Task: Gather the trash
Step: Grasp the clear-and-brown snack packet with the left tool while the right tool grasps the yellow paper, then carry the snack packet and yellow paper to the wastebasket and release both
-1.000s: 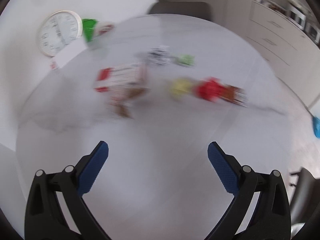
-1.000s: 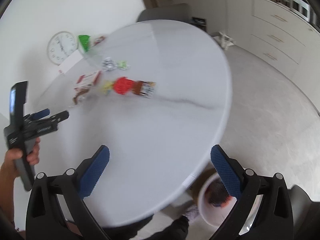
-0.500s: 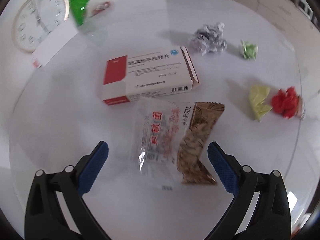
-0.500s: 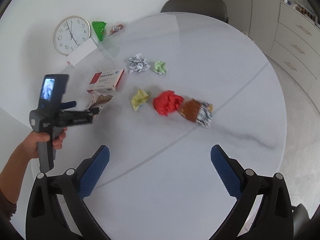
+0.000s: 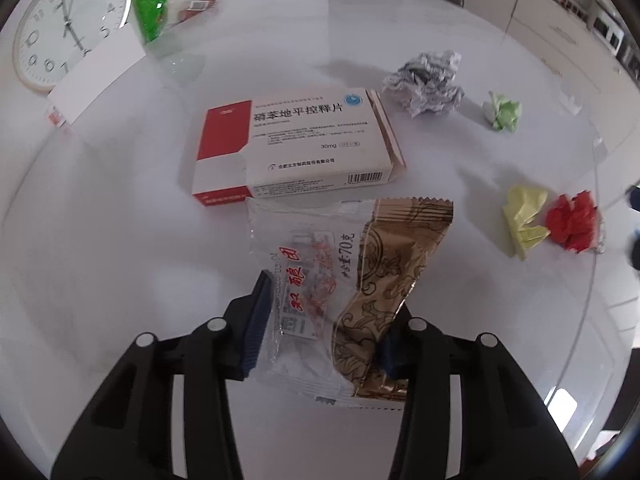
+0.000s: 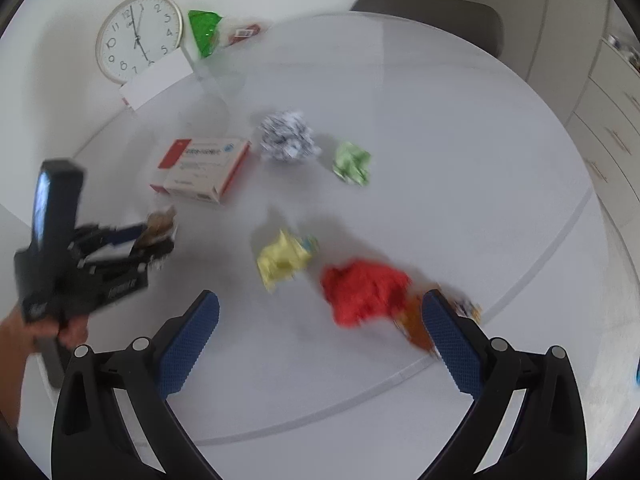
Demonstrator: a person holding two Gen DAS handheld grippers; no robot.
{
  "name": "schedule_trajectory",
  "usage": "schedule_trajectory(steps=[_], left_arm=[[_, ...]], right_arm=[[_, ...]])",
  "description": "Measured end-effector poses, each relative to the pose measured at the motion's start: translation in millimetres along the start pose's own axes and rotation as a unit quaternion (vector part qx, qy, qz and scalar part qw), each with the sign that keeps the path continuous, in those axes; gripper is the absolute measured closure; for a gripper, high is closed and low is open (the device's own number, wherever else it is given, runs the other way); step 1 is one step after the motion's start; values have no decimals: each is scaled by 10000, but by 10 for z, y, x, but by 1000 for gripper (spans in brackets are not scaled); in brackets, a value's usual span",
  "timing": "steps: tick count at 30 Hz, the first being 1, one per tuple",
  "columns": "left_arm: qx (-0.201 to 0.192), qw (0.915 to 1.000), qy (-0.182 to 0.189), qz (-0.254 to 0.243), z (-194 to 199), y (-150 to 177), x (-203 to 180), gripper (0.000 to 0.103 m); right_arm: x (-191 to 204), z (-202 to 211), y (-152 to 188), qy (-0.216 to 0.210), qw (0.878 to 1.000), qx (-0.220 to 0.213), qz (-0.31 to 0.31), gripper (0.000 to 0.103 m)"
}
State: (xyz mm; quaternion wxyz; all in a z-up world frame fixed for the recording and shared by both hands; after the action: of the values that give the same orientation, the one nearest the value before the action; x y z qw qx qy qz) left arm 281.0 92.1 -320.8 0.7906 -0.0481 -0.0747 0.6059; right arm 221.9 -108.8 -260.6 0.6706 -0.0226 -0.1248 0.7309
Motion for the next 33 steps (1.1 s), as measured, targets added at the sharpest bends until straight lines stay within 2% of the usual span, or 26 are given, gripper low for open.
schedule_trajectory(steps=[5, 8, 11, 13, 14, 16, 21, 26, 29, 33], left_arm=[[-111, 9995, 181, 251, 156, 211, 80, 60], [-144, 9986, 207, 458, 239, 328, 193, 60], [-236, 9983, 56, 528, 311, 358, 282, 60], [-270, 9979, 34, 590, 373, 433, 321, 60], [-292, 9975, 66, 647, 400, 443, 365, 60], [-316, 9969, 89, 712, 452, 475, 394, 60], [-380, 9963, 151, 754, 573, 597, 375, 60], [-500, 9967, 197, 604, 818, 766, 173, 60], [-562, 9975, 231, 349, 995, 924, -107, 60], [-549, 9974, 407, -239, 1181, 1177, -731, 60]], right_arm=[[268, -253, -238, -43, 10000, 34, 67, 5], [316, -497, -301, 208, 9996, 197, -7, 16], [315, -734, -322, 325, 9984, 415, -193, 25], [313, -829, -313, 419, 9976, 520, -206, 40], [317, -861, -313, 496, 9971, 547, -190, 44], [327, -873, -301, 684, 9962, 522, -106, 61], [366, -787, -267, 533, 9976, 430, -38, 62], [381, -331, -30, -249, 9995, 104, -164, 62], [328, 46, 247, -492, 9987, -129, -70, 62], [17, 435, 777, -269, 9994, -223, -64, 62]])
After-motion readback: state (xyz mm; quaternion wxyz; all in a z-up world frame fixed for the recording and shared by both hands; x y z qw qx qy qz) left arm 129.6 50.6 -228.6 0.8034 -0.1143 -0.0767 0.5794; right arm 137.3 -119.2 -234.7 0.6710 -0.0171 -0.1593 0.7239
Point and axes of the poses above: each gripper's, at about its wrist camera, not at the fingertips, and z roughly against the way its jaws point, x to its left, y to its underside, the point moved 9 cm from there along -z, roughly the way its jaws point, and after that the axes turned 15 degrees about x, right-handed, at the moved point
